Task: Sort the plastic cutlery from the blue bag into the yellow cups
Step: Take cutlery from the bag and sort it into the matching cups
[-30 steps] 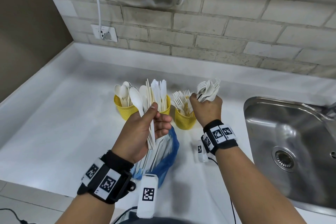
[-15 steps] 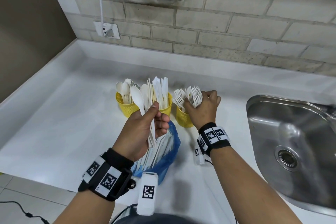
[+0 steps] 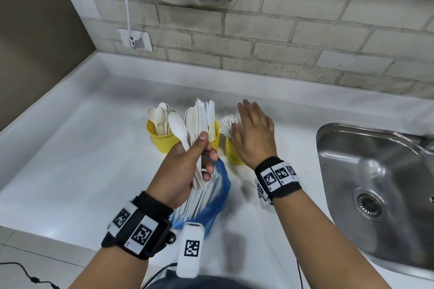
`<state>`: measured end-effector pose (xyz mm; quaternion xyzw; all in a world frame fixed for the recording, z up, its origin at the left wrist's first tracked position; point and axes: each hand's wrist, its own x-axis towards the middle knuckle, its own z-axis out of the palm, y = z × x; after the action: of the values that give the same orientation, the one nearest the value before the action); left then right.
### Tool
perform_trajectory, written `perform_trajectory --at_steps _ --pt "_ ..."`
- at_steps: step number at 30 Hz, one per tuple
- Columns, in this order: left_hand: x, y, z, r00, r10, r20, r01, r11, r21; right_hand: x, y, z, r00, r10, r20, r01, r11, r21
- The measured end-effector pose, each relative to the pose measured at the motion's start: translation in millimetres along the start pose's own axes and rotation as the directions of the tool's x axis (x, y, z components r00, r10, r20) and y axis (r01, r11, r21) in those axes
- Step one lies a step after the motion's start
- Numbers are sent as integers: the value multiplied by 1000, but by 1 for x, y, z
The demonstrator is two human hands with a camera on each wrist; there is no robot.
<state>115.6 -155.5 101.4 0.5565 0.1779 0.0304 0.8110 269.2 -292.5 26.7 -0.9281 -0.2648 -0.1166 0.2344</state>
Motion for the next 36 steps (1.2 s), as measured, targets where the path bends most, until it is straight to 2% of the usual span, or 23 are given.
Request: perform_trajectory --at_steps 3,6,9,11,12,14,16,17,20,24,29,33,36 --pt "0 -2 -2 998 40 54 -42 998 38 -1 -1 1 986 -7 164 27 992 -122" --pt "-2 -3 -4 993 62 97 -71 993 91 3 -6 -5 983 -15 185 43 988 -149" --pt "-4 -4 -4 986 99 133 -117 984 133 4 -19 -19 992 7 128 0 998 -57" --pt "-5 -3 -4 980 129 154 -153 975 162 1 -31 -33 1000 6 0 -6 990 141" --pt "-6 -3 -4 978 137 159 -165 970 178 -2 -38 -41 996 10 -83 14 960 279" --pt "-7 -4 -4 975 146 166 -179 962 205 -8 -50 -57 983 72 -169 41 813 581" --pt "-7 -4 -4 974 149 171 -188 953 237 -14 -63 -71 989 118 -91 -2 625 781" --pt "-8 -4 -3 973 149 175 -191 949 251 -17 -68 -76 993 109 -49 -23 574 819" --pt "-11 -3 0 967 155 203 -211 932 296 -23 -75 -83 997 76 2 -42 535 844" --pt "-12 -3 3 963 154 219 -220 921 321 -27 -76 -86 993 107 40 -86 470 878" --pt "-12 -6 1 965 151 214 -216 921 324 -30 -73 -84 986 162 44 -123 522 844" --pt "-15 -6 2 966 146 214 -219 903 369 -34 -76 -87 987 127 98 -153 556 817" --pt "-16 -4 2 963 158 218 -228 910 347 -35 -78 -87 984 139 113 -169 509 844"
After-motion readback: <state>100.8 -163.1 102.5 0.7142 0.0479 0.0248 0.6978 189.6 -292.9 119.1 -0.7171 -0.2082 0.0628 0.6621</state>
